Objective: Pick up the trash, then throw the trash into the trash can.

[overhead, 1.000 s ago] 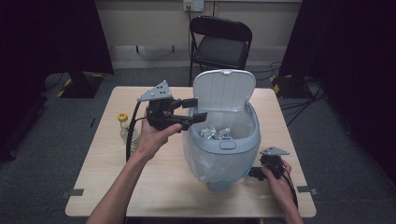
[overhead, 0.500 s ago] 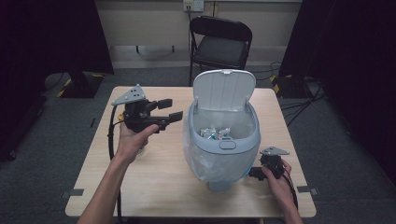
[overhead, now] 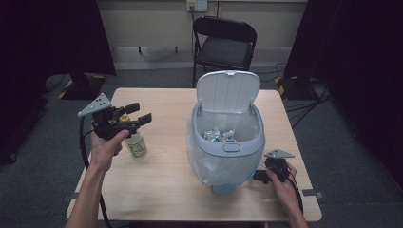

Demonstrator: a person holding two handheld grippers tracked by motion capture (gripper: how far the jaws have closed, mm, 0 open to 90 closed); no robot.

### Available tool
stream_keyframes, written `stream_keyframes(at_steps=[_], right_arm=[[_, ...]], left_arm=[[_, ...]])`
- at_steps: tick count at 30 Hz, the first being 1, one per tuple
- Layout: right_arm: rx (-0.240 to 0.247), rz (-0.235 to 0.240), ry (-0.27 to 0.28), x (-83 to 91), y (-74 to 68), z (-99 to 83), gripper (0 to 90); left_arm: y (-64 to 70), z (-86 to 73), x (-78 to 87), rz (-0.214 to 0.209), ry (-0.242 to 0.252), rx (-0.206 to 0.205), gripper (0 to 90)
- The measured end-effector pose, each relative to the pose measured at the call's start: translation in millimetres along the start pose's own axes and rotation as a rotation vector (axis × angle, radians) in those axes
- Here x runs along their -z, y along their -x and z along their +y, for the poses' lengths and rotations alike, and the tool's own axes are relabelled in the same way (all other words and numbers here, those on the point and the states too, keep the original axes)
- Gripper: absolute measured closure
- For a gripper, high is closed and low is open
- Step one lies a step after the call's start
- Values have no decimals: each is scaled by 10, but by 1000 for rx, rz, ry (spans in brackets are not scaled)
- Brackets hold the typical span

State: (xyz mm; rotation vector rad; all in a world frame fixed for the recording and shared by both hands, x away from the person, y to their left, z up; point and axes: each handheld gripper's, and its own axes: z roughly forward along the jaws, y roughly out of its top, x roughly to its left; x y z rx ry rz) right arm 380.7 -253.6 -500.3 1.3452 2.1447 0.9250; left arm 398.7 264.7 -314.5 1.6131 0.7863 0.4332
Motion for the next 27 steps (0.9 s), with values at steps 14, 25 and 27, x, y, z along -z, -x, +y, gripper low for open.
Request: stream_keyframes(at_steps=[14, 25, 27], right_arm=[[1, 0, 1, 0, 1, 0, 118], [1, 0, 1, -1, 1, 0, 118], [1, 0, 1, -1, 1, 0, 118]], left_arm=[[-284, -148, 127, 143, -22, 27, 231], [-448, -406, 125, 170, -76, 50, 221], [-431, -457, 104, 162, -108, 39, 221]])
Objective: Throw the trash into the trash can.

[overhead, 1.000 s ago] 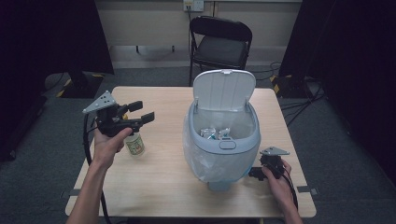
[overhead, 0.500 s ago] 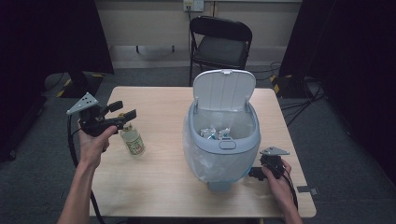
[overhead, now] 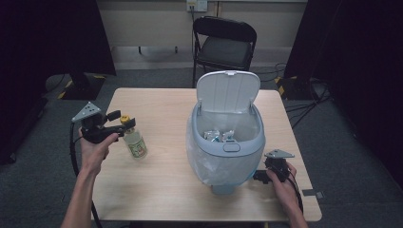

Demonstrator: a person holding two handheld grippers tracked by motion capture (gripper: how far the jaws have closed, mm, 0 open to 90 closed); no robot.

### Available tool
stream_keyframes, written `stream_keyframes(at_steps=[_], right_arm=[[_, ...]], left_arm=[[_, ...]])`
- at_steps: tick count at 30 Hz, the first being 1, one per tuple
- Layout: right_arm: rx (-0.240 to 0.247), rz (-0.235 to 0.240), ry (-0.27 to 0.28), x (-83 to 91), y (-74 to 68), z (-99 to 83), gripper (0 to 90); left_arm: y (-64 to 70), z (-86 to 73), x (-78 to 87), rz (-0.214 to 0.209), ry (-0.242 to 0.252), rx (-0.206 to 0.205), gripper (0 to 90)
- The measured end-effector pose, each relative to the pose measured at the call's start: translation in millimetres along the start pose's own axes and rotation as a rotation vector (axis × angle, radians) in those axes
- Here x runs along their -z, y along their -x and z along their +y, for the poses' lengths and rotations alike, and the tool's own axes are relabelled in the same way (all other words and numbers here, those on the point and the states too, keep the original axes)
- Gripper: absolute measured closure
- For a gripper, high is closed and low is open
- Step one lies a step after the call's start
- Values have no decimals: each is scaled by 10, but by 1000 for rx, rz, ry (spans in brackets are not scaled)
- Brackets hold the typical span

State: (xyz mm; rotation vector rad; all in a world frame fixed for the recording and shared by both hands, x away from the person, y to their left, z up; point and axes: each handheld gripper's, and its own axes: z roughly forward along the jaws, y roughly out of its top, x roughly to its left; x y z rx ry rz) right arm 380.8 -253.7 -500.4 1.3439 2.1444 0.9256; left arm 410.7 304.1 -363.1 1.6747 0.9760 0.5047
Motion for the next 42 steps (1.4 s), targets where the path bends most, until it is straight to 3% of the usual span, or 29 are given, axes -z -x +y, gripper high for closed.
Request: stream_keyframes(at_steps=[5, 11, 15, 18, 22, 29, 32, 36, 42], right_arm=[[-1, 0, 0, 1, -1, -1, 118], [-1, 0, -1, 0, -1, 0, 118], [-1, 0, -1, 1, -1, -1, 118], [-1, 0, -1, 1, -1, 0, 118], [-1, 0, -1, 1, -1, -1, 118], [-1, 0, -1, 1, -1, 0, 118], [-1, 0, -1, 1, -1, 0, 118], [-1, 0, -1, 1, -1, 0, 118], [-1, 0, 0, 1, -1, -1, 118]], left_arm=[[-44, -131, -47, 20, -31, 17, 206], [-28, -280, -140, -7, -88, 18, 217], [2, -362, -181, 50, -121, -8, 181], [-49, -474, -209, 53, -126, 19, 205], [-85, -602, -308, 49, -195, 40, 217], [-106, -754, -418, 66, -253, 41, 219], [-104, -817, -450, 77, -242, 27, 229], [-95, -860, -486, 90, -292, 3, 213], [-98, -954, -551, 101, -314, -7, 224]])
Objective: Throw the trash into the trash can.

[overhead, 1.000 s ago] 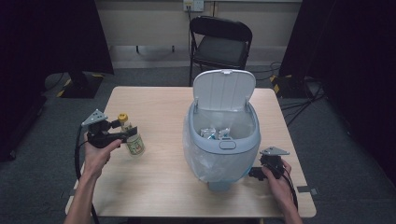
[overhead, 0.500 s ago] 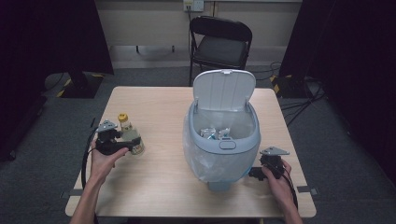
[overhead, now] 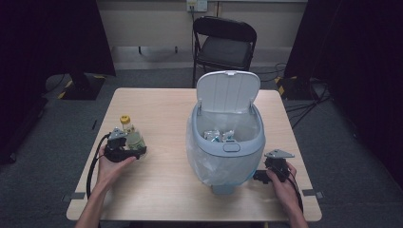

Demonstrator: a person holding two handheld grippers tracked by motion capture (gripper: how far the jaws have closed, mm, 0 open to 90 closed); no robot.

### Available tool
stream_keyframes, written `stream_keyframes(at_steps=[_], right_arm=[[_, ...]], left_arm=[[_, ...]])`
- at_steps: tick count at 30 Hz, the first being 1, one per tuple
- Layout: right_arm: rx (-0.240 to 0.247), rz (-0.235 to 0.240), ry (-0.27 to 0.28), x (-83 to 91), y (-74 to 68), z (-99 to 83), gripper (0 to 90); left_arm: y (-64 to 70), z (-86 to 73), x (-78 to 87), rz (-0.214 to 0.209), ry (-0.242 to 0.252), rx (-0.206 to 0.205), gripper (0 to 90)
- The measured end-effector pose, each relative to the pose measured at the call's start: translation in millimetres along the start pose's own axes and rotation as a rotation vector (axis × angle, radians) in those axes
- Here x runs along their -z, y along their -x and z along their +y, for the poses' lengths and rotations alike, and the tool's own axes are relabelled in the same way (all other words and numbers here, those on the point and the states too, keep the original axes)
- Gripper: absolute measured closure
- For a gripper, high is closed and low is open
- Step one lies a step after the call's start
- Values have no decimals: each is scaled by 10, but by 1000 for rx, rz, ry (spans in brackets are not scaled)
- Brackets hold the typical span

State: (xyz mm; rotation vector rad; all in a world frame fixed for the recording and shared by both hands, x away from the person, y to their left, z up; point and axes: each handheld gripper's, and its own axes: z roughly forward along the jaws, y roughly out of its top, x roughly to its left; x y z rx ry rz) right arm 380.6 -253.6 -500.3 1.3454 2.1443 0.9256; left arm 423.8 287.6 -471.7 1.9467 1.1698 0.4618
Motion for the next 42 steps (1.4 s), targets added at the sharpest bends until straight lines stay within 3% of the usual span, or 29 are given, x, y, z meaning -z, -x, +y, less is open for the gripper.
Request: stream_keyframes(at_steps=[4, 7, 12, 21, 31, 37, 42], right_arm=[[0, 0, 0, 0, 0, 0, 118], [1, 0, 1, -1, 1, 0, 119], [0, 0, 0, 0, 0, 0, 118], [1, 0, 0, 0, 1, 0, 118], [0, 0, 0, 0, 0, 0, 118], [1, 0, 0, 0, 1, 0, 118], [0, 0, 0, 0, 1, 0, 118]], left_arm=[[-9, -27, -18, -3, -2, 17, 232], [19, -75, -48, 31, 9, -2, 235], [-2, -91, -71, 33, 8, 12, 227], [49, -53, -62, 72, 1, -32, 279], [0, -56, -40, 47, 17, 14, 283], [10, -26, 14, 21, 62, 36, 283], [39, 36, 97, -32, 121, 70, 284]])
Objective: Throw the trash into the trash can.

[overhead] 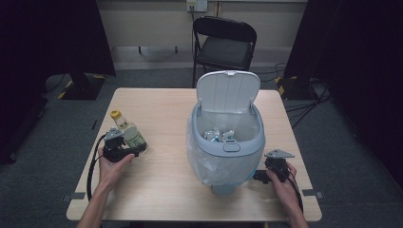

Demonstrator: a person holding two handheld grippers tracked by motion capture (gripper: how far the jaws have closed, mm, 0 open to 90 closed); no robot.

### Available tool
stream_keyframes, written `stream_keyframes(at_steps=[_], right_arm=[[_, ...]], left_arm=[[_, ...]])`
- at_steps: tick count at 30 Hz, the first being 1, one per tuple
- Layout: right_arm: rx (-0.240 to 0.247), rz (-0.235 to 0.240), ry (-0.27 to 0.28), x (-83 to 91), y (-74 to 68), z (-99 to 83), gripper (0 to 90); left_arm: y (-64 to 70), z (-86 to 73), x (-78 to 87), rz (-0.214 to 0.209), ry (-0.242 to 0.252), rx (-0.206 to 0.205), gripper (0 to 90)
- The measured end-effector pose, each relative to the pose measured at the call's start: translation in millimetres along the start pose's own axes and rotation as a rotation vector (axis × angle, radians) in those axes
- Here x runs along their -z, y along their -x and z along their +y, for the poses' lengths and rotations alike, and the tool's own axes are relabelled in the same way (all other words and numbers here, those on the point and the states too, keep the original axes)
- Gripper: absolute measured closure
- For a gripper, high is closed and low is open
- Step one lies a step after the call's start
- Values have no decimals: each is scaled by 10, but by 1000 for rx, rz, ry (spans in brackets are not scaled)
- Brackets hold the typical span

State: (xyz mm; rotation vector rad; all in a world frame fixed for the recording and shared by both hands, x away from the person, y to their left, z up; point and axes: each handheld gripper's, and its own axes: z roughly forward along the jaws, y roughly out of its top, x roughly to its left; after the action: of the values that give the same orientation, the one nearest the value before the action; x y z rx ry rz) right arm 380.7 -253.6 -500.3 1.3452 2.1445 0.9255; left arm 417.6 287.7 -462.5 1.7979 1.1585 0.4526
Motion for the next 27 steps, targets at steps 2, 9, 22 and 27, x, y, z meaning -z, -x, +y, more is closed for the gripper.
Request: stream_keyframes(at_steps=[2, 9, 22, 27], right_arm=[[1, 0, 1, 0, 1, 0, 118], [1, 0, 1, 0, 1, 0, 118], [1, 0, 1, 0, 1, 0, 118], [1, 0, 0, 0, 1, 0, 118]], left_arm=[[19, 33, 28, -15, 26, 3, 284], [76, 98, 96, -39, 76, 5, 284], [110, 199, 219, -67, 126, 22, 284], [179, 277, 298, -86, 159, 7, 284]])
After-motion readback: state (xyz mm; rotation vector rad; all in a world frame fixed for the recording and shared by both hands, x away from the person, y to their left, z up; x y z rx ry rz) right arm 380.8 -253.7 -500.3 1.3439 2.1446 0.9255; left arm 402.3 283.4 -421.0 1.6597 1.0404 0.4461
